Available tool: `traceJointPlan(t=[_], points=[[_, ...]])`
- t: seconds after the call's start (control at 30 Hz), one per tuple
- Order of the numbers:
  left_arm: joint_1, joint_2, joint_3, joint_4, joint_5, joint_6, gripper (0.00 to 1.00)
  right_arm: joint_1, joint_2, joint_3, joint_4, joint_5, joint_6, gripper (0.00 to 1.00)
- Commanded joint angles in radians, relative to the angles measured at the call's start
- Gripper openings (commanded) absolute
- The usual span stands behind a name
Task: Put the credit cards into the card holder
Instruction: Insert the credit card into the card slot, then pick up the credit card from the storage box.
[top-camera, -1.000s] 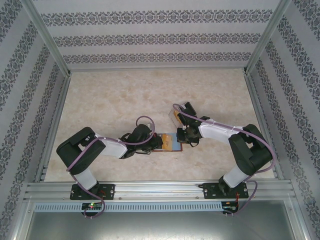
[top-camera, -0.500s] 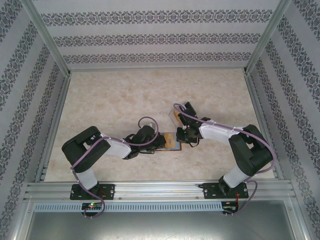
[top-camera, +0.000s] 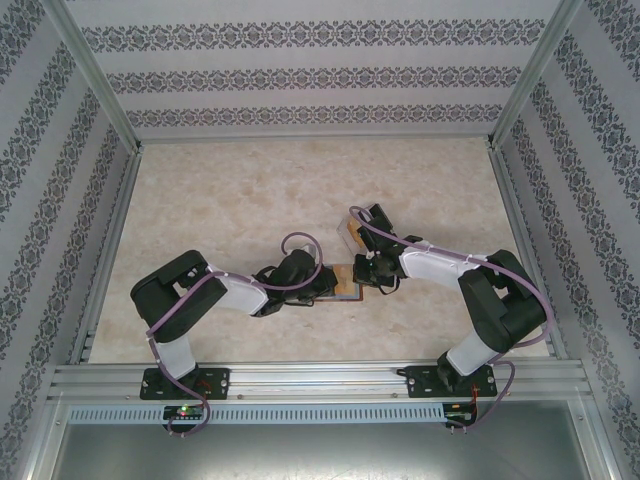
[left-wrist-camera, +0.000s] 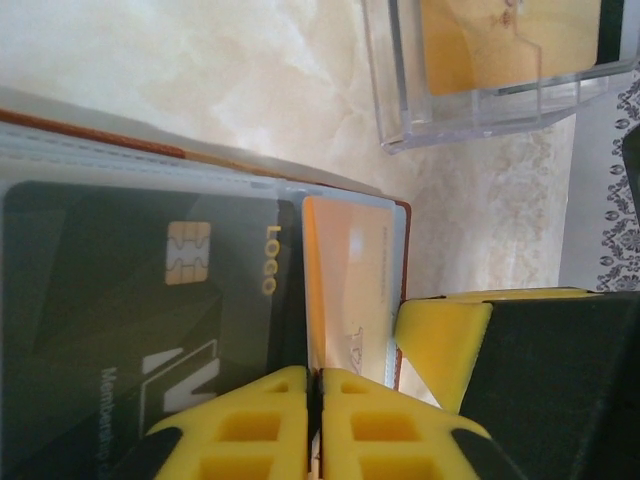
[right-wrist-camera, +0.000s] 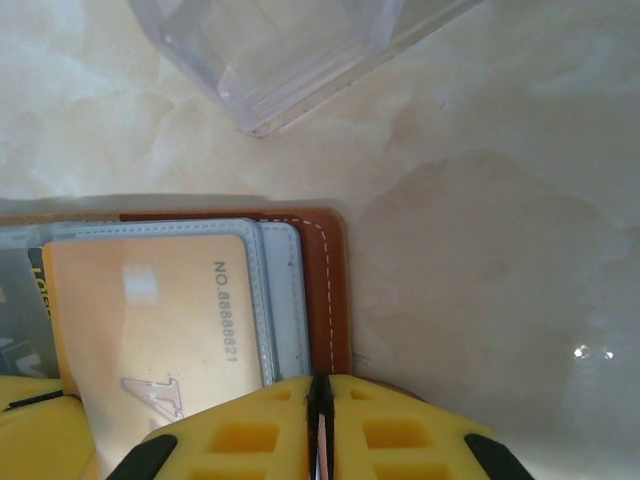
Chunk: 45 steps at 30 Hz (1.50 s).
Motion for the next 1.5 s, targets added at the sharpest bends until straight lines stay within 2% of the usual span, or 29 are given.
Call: traceJointPlan(t=[0.0,0.17,0.47,0.63,0.73,0.87,1.07,1.23,1.3,1.47], points=[[-0.022,0.0,0.032,-0.069,-0.013,0.025,0.16,0.003,0.044,-0.039,-0.004,0.003,0.009,0.13],[-0.02,-0.063,0.046,-0.217,-0.074,0.043,0.28,-0.007,0.029,-0.037,-0.011,0.009,0.001,0.14],[-0.018,0.004,0.142,-0.248,0.027,0.092,0.29,-0.01,0.05,-0.038,0.015,-0.029,0.01,0.14],[-0.018,-0.036,0.149,-0.333,-0.015,0.117,0.3,-0.013,0.009,-0.026,-0.004,-0.02,0.01,0.14],[-0.014,-0.089,0.135,-0.416,-0.081,0.128,0.33,-0.021,-0.051,-0.013,-0.014,-0.012,-0.01,0.19],[0.002,-0.143,0.125,-0.434,-0.086,0.163,0.46,-0.04,-0.149,0.007,-0.022,0.008,-0.051,0.27],[0.045,-0.181,0.141,-0.443,-0.064,0.184,0.48,-0.124,-0.215,0.071,-0.074,0.042,-0.141,0.33],[0.099,-0.161,0.204,-0.452,-0.027,0.189,0.53,-0.182,-0.159,0.18,-0.131,0.052,-0.251,0.34],[0.129,-0.121,0.26,-0.49,-0.003,0.176,0.55,-0.191,-0.111,0.239,-0.16,0.062,-0.297,0.3],[0.181,0.006,0.378,-0.441,0.107,0.119,0.61,-0.192,-0.004,0.38,-0.238,0.137,-0.392,0.28]])
